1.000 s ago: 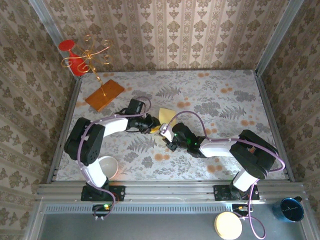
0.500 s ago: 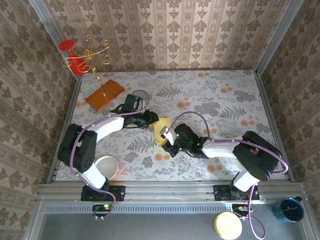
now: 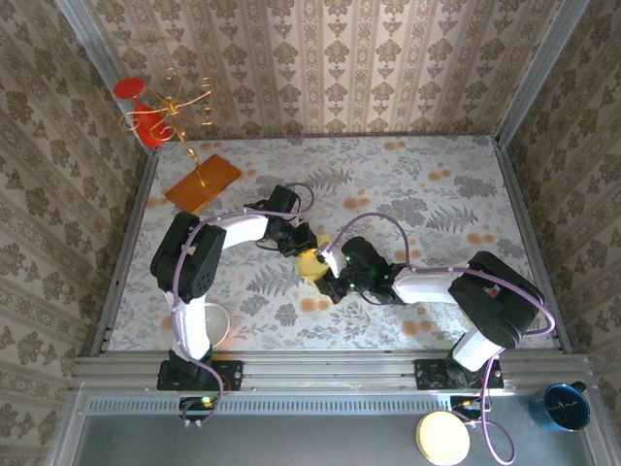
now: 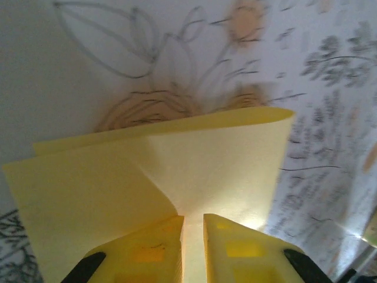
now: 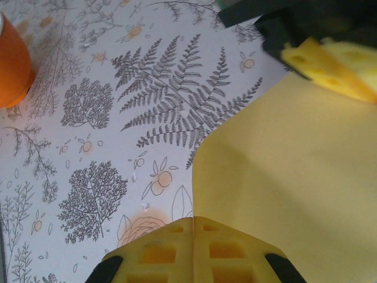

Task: Fold a paper plane with a square sheet of paper (pick it up from the middle)

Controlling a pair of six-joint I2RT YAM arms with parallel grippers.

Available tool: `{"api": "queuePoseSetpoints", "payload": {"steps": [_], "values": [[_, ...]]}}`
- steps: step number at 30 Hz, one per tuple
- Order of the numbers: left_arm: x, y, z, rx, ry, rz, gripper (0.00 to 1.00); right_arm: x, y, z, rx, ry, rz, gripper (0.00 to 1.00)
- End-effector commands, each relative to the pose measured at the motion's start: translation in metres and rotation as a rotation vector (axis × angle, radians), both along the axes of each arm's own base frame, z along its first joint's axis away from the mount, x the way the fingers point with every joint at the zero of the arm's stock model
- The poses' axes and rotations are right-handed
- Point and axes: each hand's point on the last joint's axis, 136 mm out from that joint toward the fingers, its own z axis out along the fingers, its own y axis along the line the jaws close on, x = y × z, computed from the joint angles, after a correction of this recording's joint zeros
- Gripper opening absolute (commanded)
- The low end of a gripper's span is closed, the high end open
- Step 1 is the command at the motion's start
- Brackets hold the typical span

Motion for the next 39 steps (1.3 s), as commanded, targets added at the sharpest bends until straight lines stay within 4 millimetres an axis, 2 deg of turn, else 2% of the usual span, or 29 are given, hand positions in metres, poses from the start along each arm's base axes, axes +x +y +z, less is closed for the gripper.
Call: {"api": "queuePoseSetpoints", "payload": {"steps": [1,10,18,39], "values": [[-0.006,0.006,-0.009,0.069,0.022,-0.037,0.16,0.006,-0.007,-0.009,-0.009,0.047,-0.060,0.02],[-0.009,0.007,-0.019,0.085,0.049,-0.059,0.15,0.028,-0.024,-0.026,-0.115,0.089,-0.200,0.02],[-0.010,0.006,-0.021,0.089,0.052,-0.070,0.14,0.042,-0.033,-0.029,-0.160,0.077,-0.279,0.02],[-0.011,0.004,-0.019,0.074,0.054,-0.086,0.14,0.046,-0.038,-0.039,-0.188,0.095,-0.325,0.03]]}}
